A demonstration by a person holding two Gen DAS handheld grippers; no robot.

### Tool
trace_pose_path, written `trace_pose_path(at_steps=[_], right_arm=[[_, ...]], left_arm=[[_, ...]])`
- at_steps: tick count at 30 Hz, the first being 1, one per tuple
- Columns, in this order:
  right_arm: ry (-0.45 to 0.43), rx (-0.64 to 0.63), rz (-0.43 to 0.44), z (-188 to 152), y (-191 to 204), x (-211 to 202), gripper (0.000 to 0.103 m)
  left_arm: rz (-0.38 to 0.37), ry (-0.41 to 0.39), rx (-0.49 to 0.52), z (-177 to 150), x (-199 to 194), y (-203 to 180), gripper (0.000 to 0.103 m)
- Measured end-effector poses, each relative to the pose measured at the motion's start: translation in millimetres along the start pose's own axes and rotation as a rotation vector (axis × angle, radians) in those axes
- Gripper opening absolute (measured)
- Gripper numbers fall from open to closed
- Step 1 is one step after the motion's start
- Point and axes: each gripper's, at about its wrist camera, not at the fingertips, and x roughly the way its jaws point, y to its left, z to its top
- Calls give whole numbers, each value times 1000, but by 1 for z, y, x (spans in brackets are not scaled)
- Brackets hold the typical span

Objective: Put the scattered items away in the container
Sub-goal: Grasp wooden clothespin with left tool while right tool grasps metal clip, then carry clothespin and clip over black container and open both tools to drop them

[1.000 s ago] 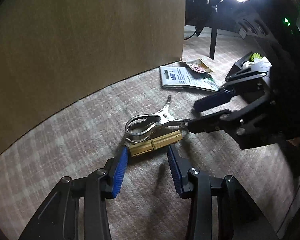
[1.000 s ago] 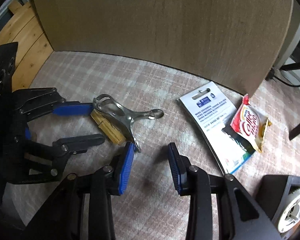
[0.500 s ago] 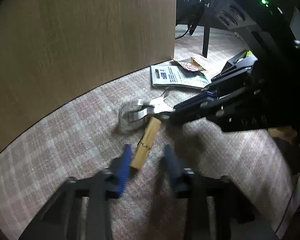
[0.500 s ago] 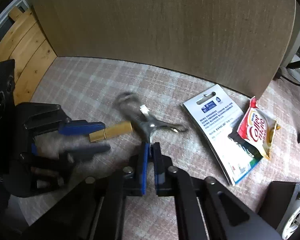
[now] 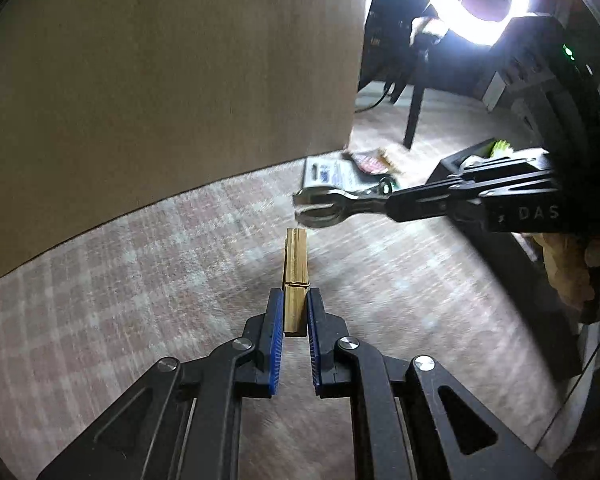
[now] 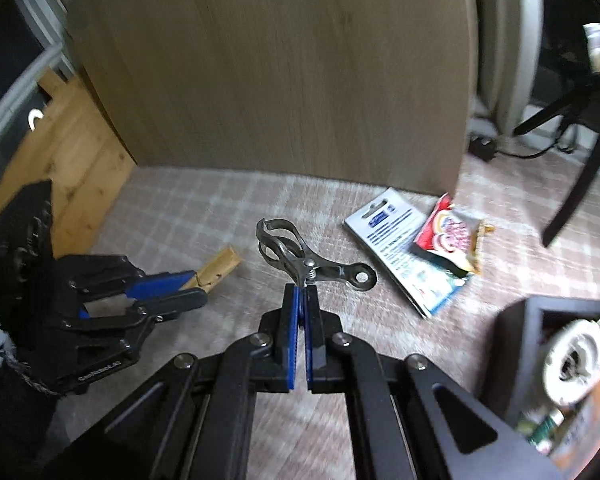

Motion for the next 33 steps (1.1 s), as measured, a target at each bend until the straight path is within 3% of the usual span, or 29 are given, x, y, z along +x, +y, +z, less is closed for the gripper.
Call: trace_pose_path(at_steps=[9, 17, 23, 27, 33], right_arm=[[-186, 77, -22, -42, 4, -96, 3], [-271, 266, -195, -146, -63, -218, 3], [-292, 409, -329, -218, -99, -286, 3], [-293, 478, -359, -247, -117, -295, 3], [-281, 527, -369, -268, -134, -283, 3]], left_arm=[[-101, -94, 75, 26, -46, -77, 10], [-282, -128, 228, 44, -56, -190, 10], [-406, -80, 333, 33, -51, -273, 10], [-462, -24, 371, 15, -49, -307, 10], [-486, 47, 403, -16, -42, -334, 10]])
